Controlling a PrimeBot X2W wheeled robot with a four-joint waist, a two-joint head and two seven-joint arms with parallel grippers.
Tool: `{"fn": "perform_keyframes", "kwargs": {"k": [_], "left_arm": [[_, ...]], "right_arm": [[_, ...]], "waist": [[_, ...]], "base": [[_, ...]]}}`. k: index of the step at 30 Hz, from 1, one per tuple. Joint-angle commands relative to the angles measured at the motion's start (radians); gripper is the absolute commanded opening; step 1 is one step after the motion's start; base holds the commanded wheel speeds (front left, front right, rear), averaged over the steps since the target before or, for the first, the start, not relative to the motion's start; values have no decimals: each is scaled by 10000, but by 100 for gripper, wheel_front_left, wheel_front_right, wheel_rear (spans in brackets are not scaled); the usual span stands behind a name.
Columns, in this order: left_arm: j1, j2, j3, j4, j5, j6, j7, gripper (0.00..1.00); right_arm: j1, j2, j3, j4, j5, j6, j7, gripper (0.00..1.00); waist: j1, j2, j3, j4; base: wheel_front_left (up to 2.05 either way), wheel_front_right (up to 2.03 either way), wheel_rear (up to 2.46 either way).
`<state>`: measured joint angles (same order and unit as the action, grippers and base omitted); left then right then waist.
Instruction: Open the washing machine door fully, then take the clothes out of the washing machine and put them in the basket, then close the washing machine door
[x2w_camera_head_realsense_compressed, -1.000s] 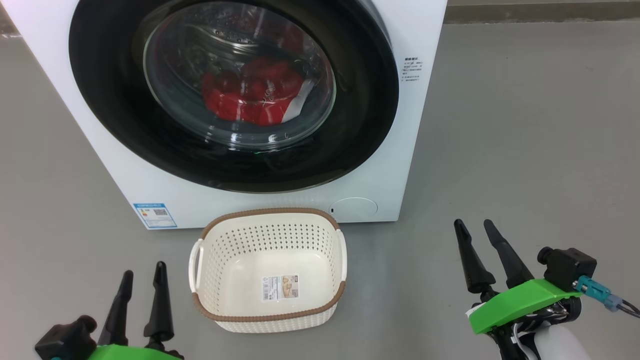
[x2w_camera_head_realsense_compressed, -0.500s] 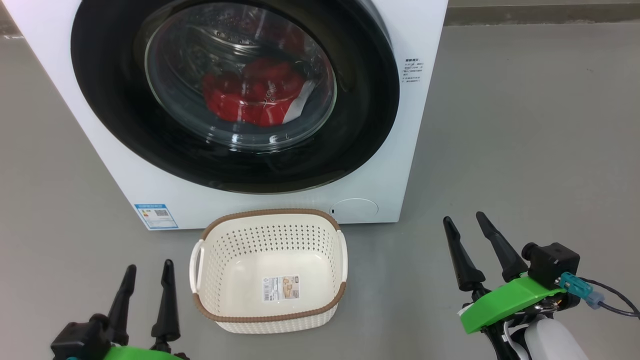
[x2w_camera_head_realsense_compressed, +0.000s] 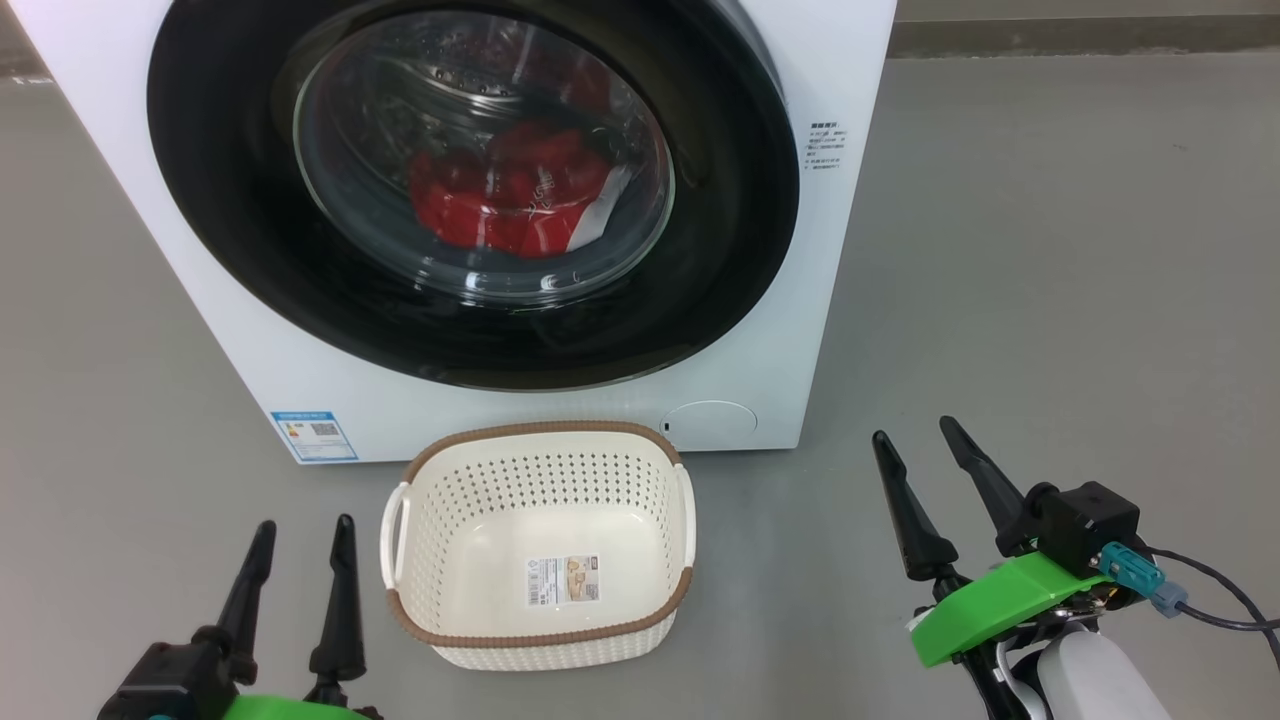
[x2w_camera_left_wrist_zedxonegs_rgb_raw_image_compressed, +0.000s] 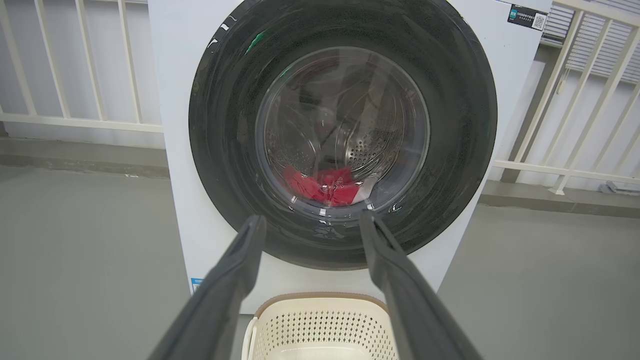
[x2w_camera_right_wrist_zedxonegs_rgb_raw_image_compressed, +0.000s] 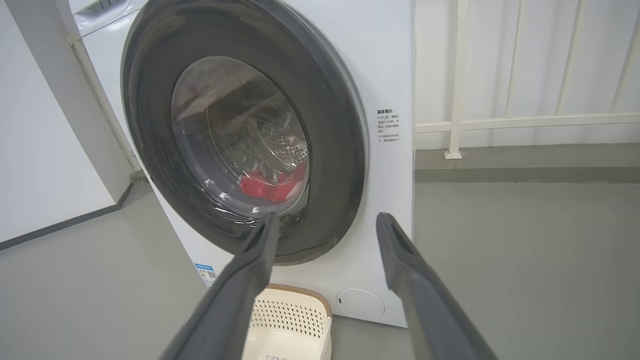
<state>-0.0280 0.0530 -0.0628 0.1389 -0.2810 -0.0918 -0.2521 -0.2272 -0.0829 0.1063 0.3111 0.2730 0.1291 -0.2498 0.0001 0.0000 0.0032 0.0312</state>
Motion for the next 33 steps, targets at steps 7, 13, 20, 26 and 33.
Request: {"fn": "perform_keyframes", "kwargs": {"k": [7, 13, 20, 26, 33], "left_arm": [[-212, 104, 364, -266, 69, -18, -97, 100], [-238, 91, 391, -232, 60, -41, -97, 100], [-253, 77, 425, -209, 69, -64, -97, 100], [-295, 70, 442, -224, 99, -83, -97, 100], [-374, 67, 470, -275, 131, -119, -97, 100]], "right_arm": [[-360, 53, 203, -197, 14, 16, -120, 100], [-366, 54, 188, -194, 18, 16, -120, 100], [-371, 62, 182, -200, 47, 16, -120, 100], [-413, 96, 95, -271, 205, 16, -120, 100], [-812, 58, -187, -268, 427, 16, -120, 100]], "waist": [[0, 0, 31, 4], [0, 0, 28, 11], [0, 0, 38, 16], [0, 0, 133, 32], [0, 0, 393, 73]], "base": [[0, 0, 0], [0, 0, 0], [0, 0, 0], [0, 0, 0], [0, 0, 0]]}}
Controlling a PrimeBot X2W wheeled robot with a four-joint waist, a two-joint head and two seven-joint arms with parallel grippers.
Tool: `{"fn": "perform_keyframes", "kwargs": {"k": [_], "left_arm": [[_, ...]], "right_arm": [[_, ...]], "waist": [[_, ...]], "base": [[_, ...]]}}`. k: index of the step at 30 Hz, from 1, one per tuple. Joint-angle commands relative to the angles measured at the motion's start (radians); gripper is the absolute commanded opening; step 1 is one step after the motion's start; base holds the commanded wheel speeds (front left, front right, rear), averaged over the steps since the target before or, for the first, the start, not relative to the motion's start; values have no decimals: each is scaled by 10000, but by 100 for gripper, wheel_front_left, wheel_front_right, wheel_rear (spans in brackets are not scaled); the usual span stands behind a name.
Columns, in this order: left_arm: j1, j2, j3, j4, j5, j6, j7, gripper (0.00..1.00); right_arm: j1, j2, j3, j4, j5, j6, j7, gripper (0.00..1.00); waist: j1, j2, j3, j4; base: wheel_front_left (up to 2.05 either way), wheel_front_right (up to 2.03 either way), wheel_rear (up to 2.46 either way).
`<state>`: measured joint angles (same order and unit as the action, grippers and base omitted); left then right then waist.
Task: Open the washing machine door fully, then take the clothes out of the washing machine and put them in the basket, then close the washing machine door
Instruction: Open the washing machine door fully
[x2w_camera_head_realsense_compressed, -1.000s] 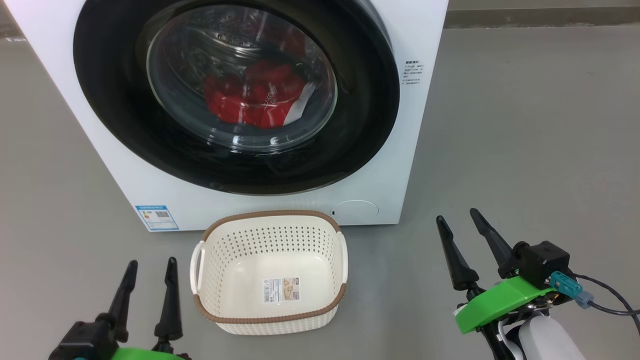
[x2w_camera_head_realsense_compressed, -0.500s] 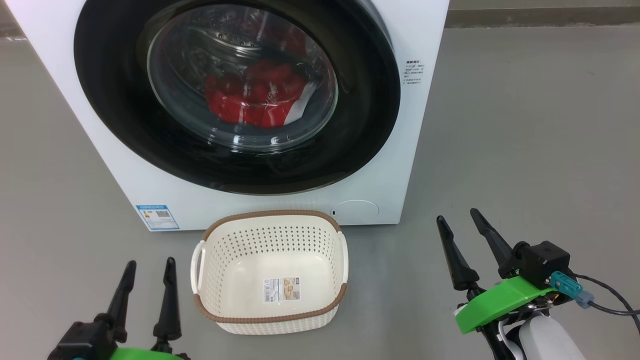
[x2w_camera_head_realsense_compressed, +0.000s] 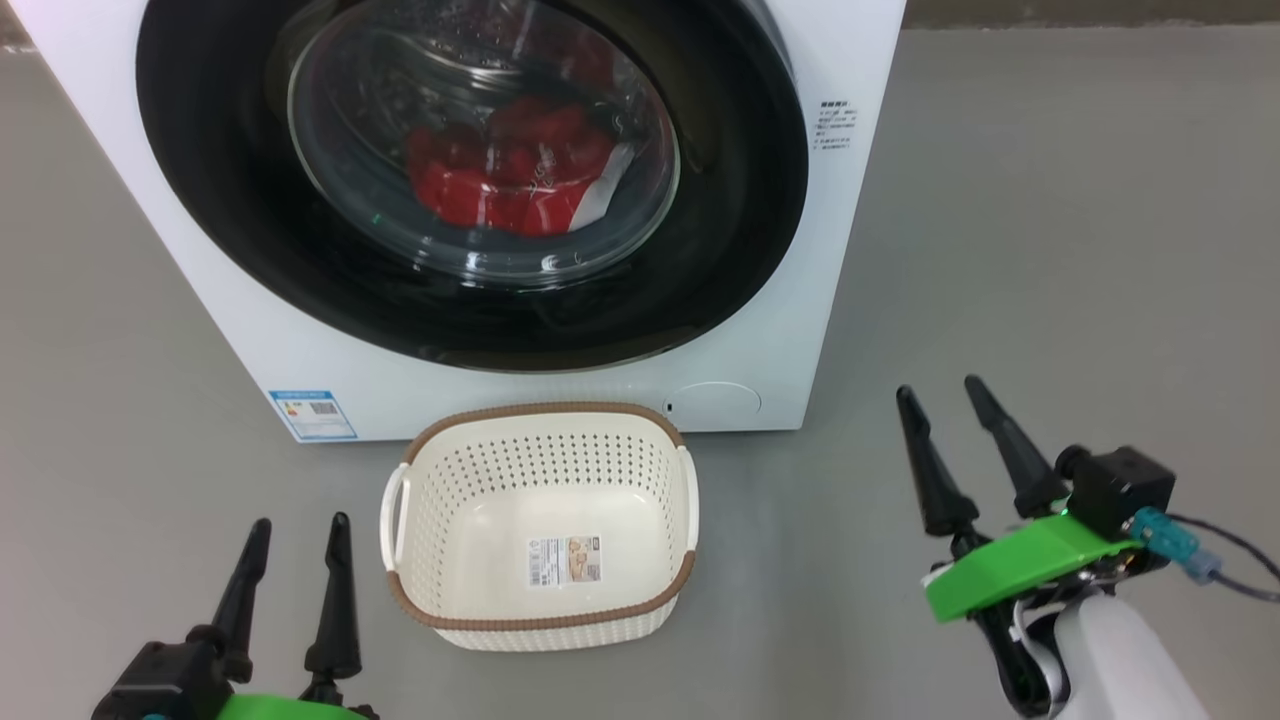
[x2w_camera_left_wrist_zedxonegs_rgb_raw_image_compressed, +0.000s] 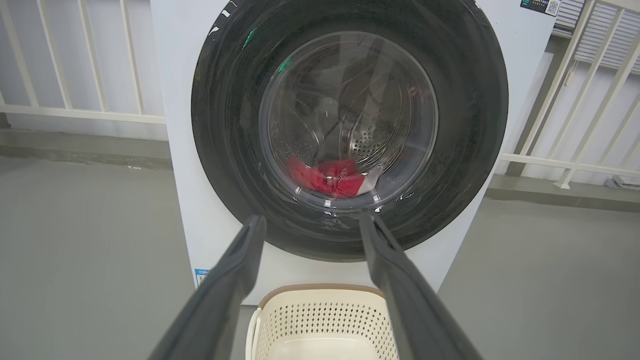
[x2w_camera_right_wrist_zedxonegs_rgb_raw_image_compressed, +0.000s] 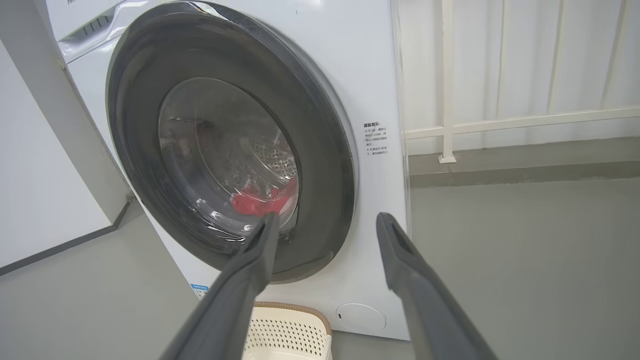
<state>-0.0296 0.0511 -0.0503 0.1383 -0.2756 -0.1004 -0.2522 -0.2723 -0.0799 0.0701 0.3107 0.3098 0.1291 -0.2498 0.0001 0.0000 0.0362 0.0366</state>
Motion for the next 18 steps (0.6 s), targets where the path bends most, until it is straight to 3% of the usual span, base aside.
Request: {"fn": "perform_keyframes", "kwargs": {"k": [1, 9, 10, 11, 14, 16, 18], "left_arm": [[-384, 86, 350, -275, 81, -38, -95, 100], [-647, 84, 314, -355, 109, -90, -95, 100], [-684, 83, 304, -365, 113, -96, -95, 100], [-723, 83, 297, -375, 114, -103, -95, 100], [-849, 81, 298, -390, 105, -120, -95, 100], [-950, 77, 278, -393, 84, -134, -95, 100], [-1054, 71, 244, -401, 71, -149, -95, 100]], "right_arm": [[-446, 12, 143, -250, 93, 16, -120, 100], [-1249, -262, -173, -163, 809, 16, -120, 100], [-1365, -320, -198, -141, 960, 16, -120, 83], [-1484, -378, -225, -113, 1127, 16, -120, 48], [-1859, -566, -289, -62, 1625, 16, -120, 24], [-2107, -702, -342, -38, 1977, 16, -120, 0], [-2356, -826, -374, 42, 2431, 16, -120, 0]], "waist": [[-1, 0, 111, 33], [-1, 0, 641, 240], [-1, 0, 732, 276], [-1, 0, 821, 312], [-1, 0, 1091, 418], [-1, 0, 1277, 499], [-1, 0, 1474, 575]], "base": [[0, 0, 0], [0, 0, 0], [0, 0, 0], [0, 0, 0], [0, 0, 0], [0, 0, 0], [0, 0, 0]]}}
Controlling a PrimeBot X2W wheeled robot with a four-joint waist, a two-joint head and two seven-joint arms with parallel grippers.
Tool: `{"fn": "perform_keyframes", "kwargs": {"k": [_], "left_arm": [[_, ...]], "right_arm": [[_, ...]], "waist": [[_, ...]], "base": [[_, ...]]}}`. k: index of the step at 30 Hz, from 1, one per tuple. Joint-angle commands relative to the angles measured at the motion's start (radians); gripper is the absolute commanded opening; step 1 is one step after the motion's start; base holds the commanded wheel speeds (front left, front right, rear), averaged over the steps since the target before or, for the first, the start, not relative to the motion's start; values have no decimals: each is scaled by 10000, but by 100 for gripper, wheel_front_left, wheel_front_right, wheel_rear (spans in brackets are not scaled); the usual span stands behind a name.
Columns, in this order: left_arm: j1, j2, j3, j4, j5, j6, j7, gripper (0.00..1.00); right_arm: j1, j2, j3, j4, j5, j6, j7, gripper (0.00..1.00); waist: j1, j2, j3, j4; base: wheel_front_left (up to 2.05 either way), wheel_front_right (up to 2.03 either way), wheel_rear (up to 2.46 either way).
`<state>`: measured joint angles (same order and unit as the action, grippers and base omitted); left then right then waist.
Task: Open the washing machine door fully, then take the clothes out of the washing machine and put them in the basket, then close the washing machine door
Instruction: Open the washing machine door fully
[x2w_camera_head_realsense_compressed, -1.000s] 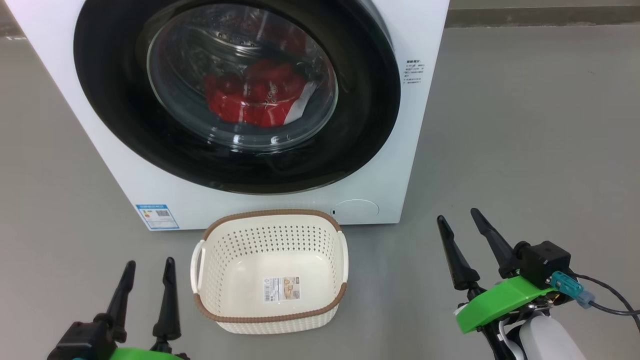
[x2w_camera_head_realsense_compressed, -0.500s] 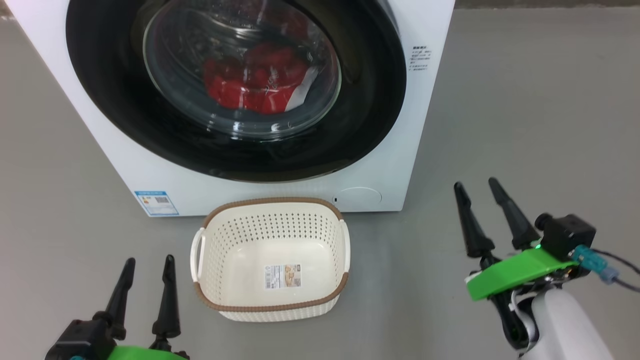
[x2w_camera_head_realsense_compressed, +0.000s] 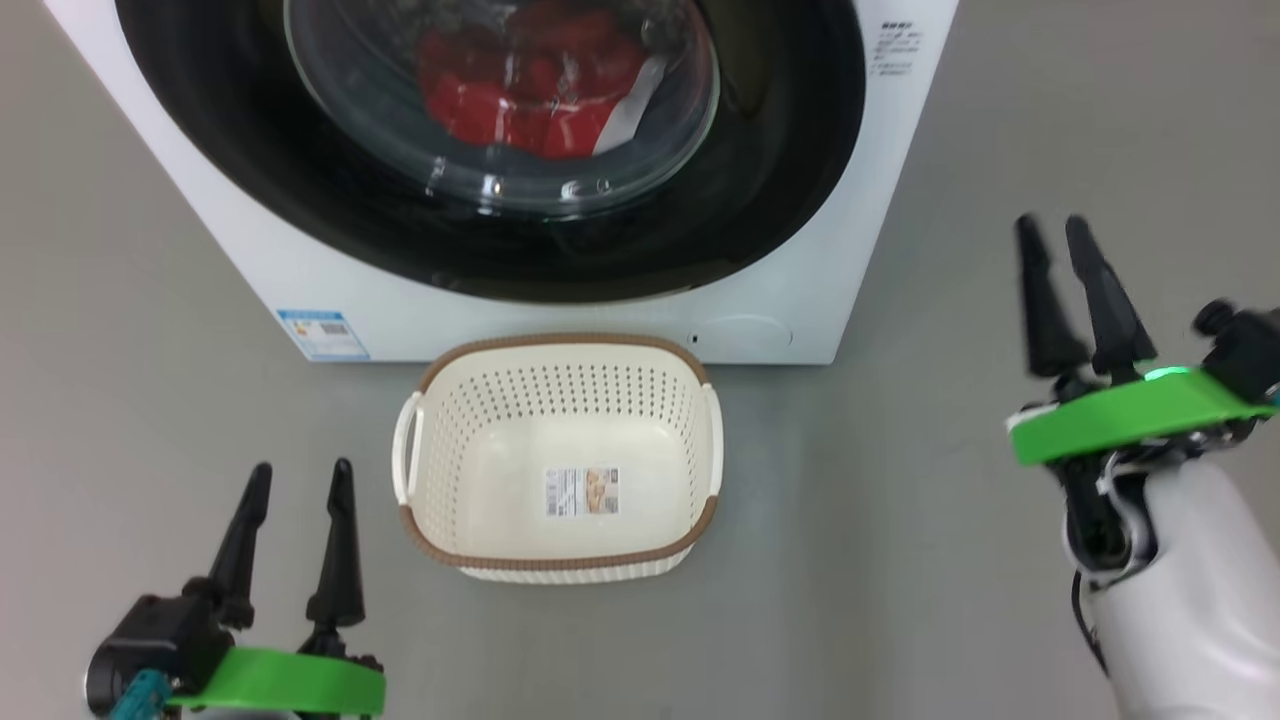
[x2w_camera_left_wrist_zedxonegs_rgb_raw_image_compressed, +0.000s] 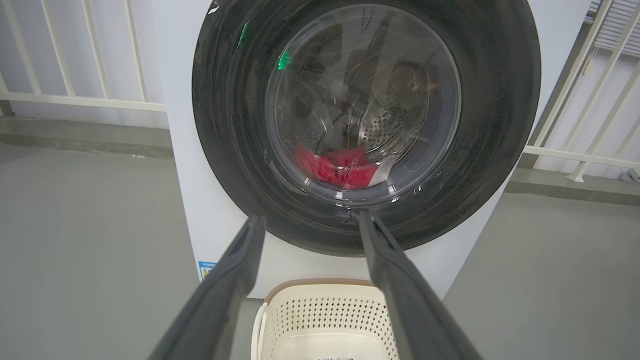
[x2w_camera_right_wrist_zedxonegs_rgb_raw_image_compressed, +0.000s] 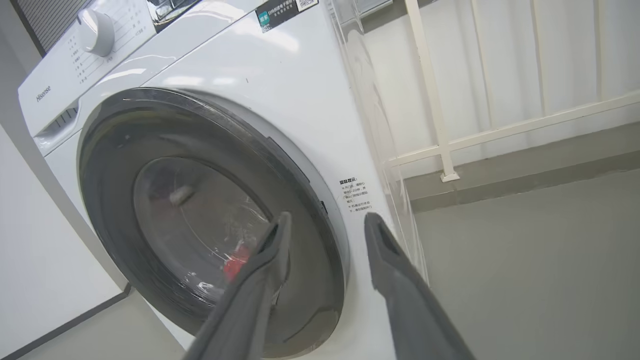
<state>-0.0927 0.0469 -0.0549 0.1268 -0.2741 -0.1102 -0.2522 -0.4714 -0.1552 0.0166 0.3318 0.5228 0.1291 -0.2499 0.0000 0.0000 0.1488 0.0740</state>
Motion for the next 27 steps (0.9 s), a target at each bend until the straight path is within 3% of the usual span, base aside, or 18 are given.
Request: {"fn": "perform_keyframes", "kwargs": {"k": [1, 10, 27], "left_arm": [[-476, 111, 273, -290, 50, -57, -95, 100], [-960, 85, 207, -356, 0, -101, -95, 100], [-1651, 39, -145, -284, -186, -164, -95, 100]], "right_arm": [[-493, -129, 164, -111, 552, 16, -118, 0], [-1925, -931, 678, 844, 3575, 16, 103, 0], [-4653, -2575, 1399, 1932, 8467, 16, 3243, 0]], "waist": [[0, 0, 450, 238], [0, 0, 1287, 492], [0, 0, 2278, 1042]], "base": [[0, 0, 0], [0, 0, 0], [0, 0, 0]]}}
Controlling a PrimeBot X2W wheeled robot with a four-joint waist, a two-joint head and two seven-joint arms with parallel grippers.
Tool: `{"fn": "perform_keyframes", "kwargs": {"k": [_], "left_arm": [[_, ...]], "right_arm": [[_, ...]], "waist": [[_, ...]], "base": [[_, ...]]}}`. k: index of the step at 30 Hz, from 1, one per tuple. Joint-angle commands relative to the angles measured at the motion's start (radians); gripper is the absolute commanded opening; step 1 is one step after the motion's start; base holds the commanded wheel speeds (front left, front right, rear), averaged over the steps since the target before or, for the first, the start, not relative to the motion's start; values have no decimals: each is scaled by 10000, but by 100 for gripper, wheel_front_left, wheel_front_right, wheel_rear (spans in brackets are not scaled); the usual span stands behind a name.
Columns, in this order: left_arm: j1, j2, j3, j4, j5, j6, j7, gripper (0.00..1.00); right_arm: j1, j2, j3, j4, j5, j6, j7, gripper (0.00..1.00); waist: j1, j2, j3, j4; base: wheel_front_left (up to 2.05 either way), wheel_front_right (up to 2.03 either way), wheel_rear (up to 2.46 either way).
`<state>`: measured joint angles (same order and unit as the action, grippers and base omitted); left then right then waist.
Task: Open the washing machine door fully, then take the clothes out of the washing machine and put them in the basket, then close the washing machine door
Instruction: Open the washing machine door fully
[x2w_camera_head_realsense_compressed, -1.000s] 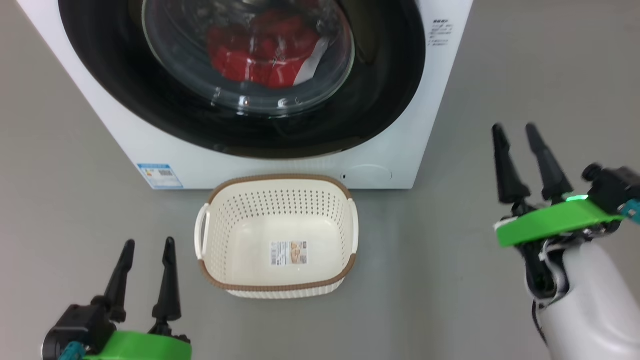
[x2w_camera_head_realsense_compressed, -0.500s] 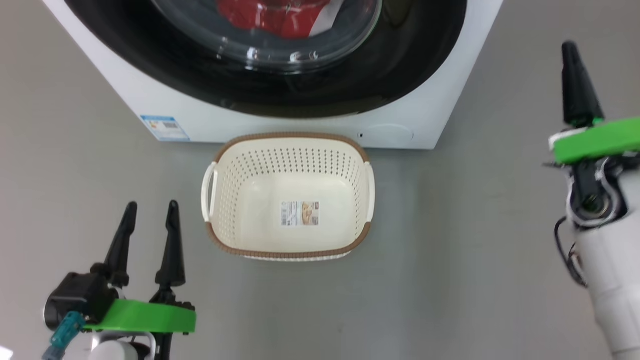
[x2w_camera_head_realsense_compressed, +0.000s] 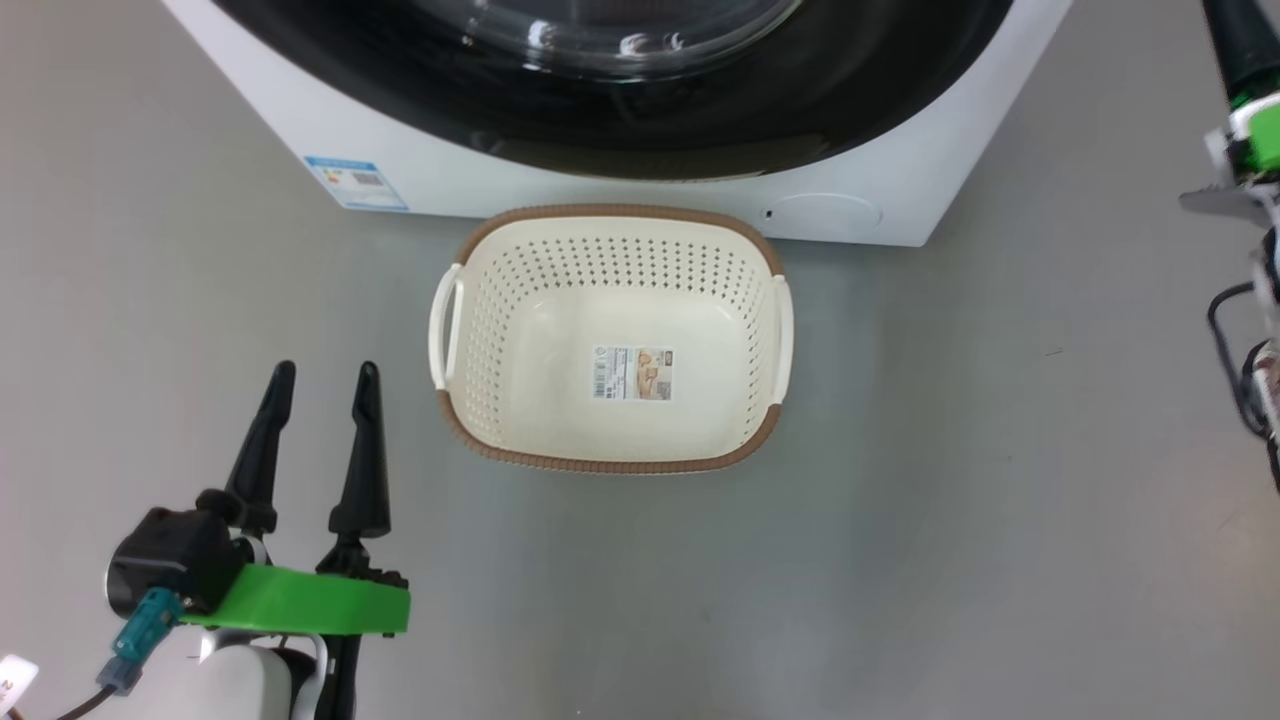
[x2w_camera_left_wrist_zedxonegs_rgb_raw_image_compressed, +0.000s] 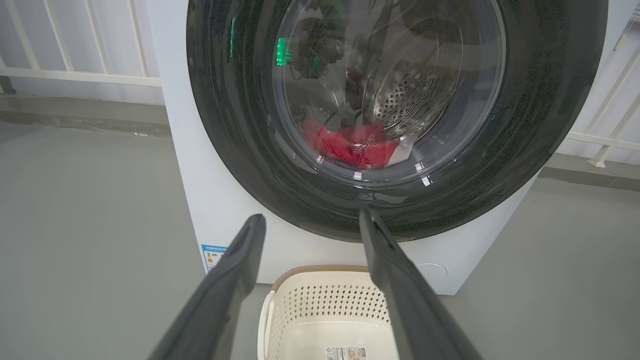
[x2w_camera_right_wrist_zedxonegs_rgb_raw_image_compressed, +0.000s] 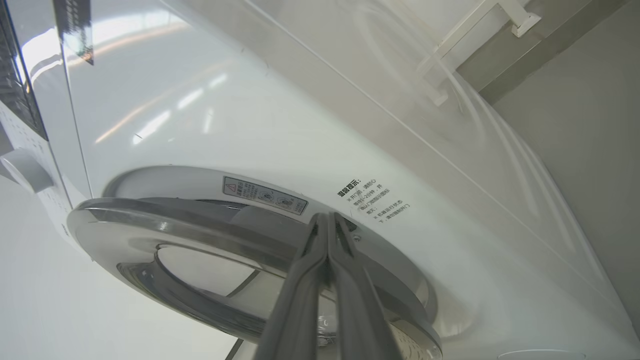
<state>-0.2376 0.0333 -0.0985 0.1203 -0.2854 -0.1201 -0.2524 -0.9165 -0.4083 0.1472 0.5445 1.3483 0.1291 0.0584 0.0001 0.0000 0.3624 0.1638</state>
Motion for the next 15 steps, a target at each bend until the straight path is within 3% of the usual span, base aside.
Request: {"fn": "perform_keyframes", "kwargs": {"k": [1, 15], "left_arm": [[-216, 174, 272, -203, -85, -67, -93, 100], [-396, 171, 127, -132, -287, -85, -93, 100]], "right_arm": [[-320, -106, 96, -110, 410, 16, 359, 0], [-1816, -563, 569, 1230, 1364, 16, 2277, 0]], "waist": [[-1, 0, 186, 187], [-1, 0, 699, 563]], "base": [[0, 0, 0], [0, 0, 0]]}}
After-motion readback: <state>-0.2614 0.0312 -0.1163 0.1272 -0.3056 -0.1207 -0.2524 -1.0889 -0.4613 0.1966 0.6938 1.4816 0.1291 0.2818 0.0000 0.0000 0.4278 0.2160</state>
